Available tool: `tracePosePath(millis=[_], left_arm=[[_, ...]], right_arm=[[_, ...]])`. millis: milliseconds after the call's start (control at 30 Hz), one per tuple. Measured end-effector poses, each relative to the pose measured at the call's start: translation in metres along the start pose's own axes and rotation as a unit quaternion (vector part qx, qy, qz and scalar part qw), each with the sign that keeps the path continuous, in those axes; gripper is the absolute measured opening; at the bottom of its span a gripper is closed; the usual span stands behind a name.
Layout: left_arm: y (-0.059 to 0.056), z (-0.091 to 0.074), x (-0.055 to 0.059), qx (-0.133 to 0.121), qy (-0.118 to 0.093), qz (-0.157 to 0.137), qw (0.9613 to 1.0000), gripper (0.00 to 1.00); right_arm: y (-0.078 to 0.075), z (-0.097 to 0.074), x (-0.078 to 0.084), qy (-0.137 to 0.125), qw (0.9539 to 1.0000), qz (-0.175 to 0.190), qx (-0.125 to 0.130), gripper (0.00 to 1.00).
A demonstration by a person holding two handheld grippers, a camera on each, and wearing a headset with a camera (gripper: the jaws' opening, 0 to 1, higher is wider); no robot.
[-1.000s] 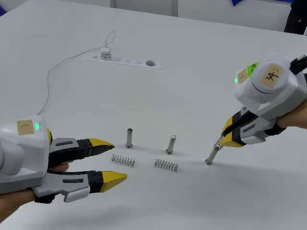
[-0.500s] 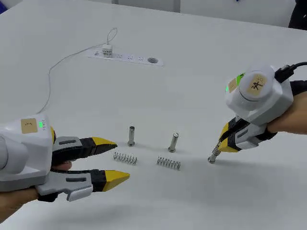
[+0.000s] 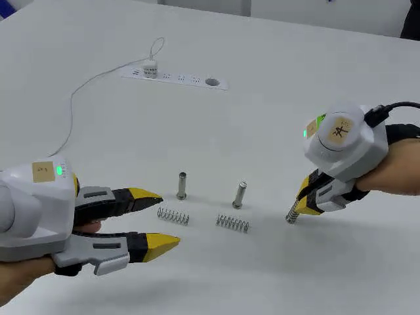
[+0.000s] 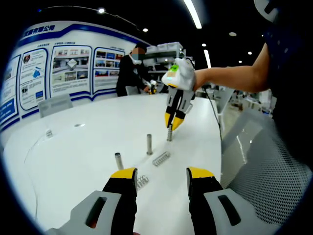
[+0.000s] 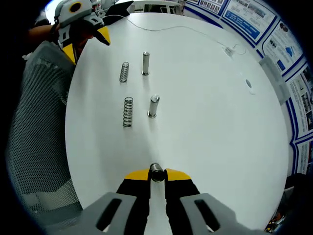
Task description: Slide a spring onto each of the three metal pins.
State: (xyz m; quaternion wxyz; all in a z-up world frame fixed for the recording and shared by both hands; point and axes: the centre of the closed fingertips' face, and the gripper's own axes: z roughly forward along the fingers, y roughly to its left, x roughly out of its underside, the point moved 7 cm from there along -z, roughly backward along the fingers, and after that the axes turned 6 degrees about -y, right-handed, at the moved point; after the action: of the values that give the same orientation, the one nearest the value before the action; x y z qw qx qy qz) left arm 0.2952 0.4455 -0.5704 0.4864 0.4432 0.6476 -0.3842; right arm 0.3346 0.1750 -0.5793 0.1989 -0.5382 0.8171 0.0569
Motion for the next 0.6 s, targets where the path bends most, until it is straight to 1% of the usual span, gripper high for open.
tracePosePath(millis=[200, 267, 400, 433, 533, 600], left_arm=[[-0.0006, -0.0009, -0.0008, 0.000, 0.000, 0.001, 1.0000, 0.42], [-0.0005, -0.0012, -0.0009, 0.000, 0.000, 0.002, 1.0000, 0.42], [-0.0004, -0.0012, -0.0013, 0.001, 0.001, 0.003, 1.0000, 0.42], [-0.0006, -0.0011, -0.0017, 0.001, 0.001, 0.003, 1.0000, 0.42], [-0.0008, -0.0008, -0.0026, 0.002, 0.000, 0.004, 1.0000, 0.42], [-0.0009, -0.0009, -0.0031, 0.002, 0.000, 0.005, 1.0000, 0.42]], right_arm=[[-0.0011, 0.0057, 0.0055, 0.009, 0.9999, 0.007, 0.004, 0.12], [-0.0017, 0.0037, 0.0042, 0.002, 0.9999, 0.014, 0.007, 0.12], [-0.0025, 0.0040, 0.0051, 0.000, 0.9999, 0.010, 0.009, 0.13], [-0.0018, 0.0037, 0.0056, 0.002, 0.9999, 0.010, 0.007, 0.13], [-0.0008, 0.0029, 0.0066, 0.002, 0.9999, 0.010, 0.008, 0.19], [0.0007, -0.0002, 0.0057, 0.000, 0.9999, 0.009, 0.008, 0.19]])
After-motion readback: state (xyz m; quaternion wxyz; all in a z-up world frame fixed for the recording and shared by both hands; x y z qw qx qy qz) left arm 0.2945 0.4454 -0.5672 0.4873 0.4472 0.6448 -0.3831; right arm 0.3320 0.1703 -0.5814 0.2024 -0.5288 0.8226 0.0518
